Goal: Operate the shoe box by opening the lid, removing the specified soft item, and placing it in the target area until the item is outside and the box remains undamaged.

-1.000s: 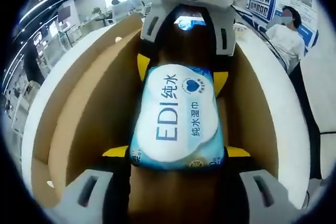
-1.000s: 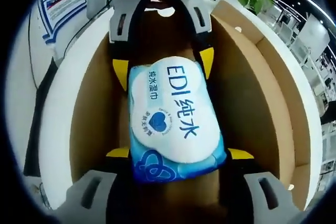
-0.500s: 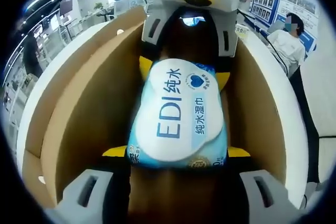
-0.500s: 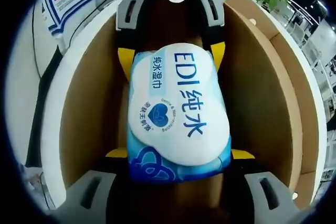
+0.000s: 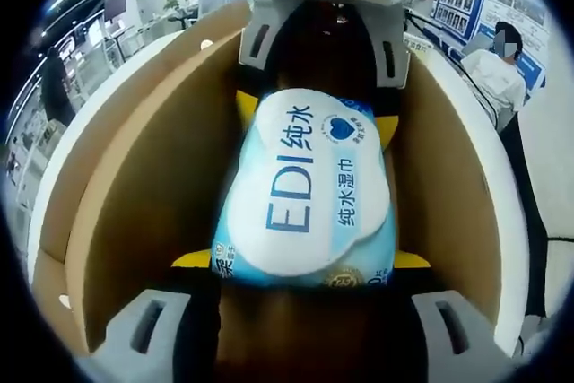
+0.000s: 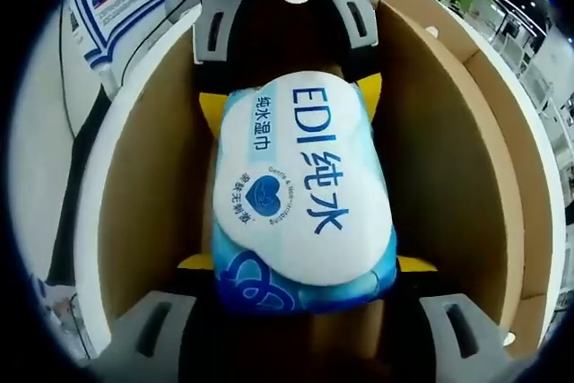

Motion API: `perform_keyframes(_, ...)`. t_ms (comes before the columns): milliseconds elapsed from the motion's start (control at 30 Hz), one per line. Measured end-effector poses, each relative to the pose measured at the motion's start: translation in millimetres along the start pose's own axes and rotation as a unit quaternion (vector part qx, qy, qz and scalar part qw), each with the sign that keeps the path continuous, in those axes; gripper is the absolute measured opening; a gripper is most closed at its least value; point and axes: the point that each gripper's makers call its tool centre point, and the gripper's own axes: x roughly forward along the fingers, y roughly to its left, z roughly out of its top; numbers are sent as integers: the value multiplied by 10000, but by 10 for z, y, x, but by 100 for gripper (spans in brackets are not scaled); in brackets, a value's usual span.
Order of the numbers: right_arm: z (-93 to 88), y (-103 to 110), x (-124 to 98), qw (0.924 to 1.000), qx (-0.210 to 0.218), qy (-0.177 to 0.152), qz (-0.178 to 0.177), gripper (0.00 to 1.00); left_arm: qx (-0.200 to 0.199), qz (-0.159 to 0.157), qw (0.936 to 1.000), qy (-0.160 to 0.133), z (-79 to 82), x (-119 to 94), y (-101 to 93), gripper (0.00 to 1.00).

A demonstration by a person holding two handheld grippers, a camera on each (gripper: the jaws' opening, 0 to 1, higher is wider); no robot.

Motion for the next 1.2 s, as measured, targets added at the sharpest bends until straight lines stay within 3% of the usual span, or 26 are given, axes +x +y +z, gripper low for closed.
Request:
perform_keyframes(133,9,1,2,10000,1,-49,2,71,-51,65,9998,-194,8,3,6,71)
perform_keyframes(367,18,52,-32,9998,64,113,-136,63,87,-4,10000,-35,25,-1,1,68)
perform_keyframes(533,22,51,-71,9997,58,110,-197,61,215,118,9997,-1,69,-28,-38,66)
perform_keyframes(833,141,20,-334,9993,13,-52,-381,61,295,257,9988,-308,238,-272,-8,66)
perform_keyframes(967,160,52,-362,9989,38,115,-453,61,339,252,9989,-193,229,-266,-12,66)
perform_keyframes(1200,279,39,-508,9985,185,186,-489,61,424,168,9989,-119,277,-459,22,65)
